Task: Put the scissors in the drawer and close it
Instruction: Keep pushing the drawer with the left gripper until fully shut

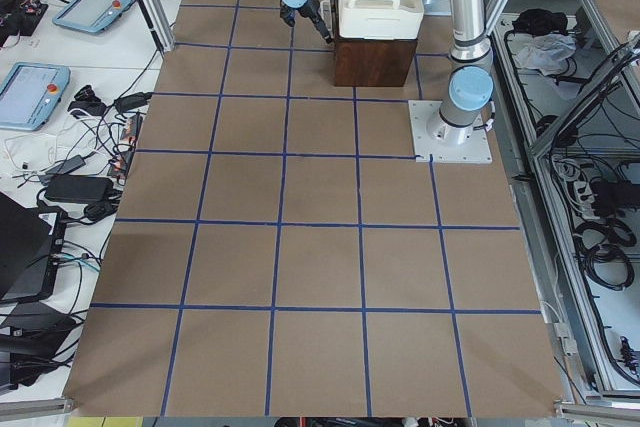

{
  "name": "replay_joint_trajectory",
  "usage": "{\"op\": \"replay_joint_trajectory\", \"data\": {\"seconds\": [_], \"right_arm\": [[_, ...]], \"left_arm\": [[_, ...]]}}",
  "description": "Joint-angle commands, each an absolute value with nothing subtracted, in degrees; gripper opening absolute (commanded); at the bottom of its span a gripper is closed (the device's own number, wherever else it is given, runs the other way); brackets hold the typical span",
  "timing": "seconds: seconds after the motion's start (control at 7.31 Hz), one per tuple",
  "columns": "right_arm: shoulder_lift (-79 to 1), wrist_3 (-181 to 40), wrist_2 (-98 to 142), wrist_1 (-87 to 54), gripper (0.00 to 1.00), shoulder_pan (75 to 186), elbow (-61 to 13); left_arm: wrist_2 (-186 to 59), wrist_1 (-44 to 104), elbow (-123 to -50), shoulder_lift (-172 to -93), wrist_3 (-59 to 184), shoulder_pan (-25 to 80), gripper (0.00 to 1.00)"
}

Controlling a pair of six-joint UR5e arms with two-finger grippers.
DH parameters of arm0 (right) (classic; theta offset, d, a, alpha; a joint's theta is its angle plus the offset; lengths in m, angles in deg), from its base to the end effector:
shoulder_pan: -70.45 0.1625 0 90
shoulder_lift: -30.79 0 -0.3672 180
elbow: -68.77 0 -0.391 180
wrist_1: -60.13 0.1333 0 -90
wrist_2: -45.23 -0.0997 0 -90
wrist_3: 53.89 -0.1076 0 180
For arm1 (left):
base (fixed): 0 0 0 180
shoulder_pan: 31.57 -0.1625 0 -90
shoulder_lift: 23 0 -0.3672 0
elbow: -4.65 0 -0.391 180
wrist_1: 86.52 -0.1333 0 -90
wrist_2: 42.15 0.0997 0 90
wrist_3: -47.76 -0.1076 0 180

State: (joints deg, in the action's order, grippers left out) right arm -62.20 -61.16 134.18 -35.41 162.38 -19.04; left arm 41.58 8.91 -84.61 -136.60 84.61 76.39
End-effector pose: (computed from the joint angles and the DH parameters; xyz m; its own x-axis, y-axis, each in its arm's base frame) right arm 0.1516 -0.4834 0.4773 -0.9953 0.0875 -0.0414 0.0936 0.9788 -0.1822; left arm -0.3059 -0.4731 0.2057 -0.9323 -0.2965 -0.2073 -0.3594 0.8246 0.4369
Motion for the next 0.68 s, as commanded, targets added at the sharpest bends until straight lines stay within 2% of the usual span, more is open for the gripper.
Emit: {"op": "replay_joint_trajectory", "data": {"seconds": [0.0, 0.55], "right_arm": [[-62.2, -61.19, 134.17, -35.32, 1.0, 162.38, -19.04], [-62.73, -61.01, 134.26, -35.23, 1.0, 162.38, -19.56]], "left_arm": [[41.43, 8.93, -84.73, -136.47, 84.67, 76.45, 1.0], [41.87, 7.97, -83.34, -136.12, 83.63, 75.84, 1.0]]}}
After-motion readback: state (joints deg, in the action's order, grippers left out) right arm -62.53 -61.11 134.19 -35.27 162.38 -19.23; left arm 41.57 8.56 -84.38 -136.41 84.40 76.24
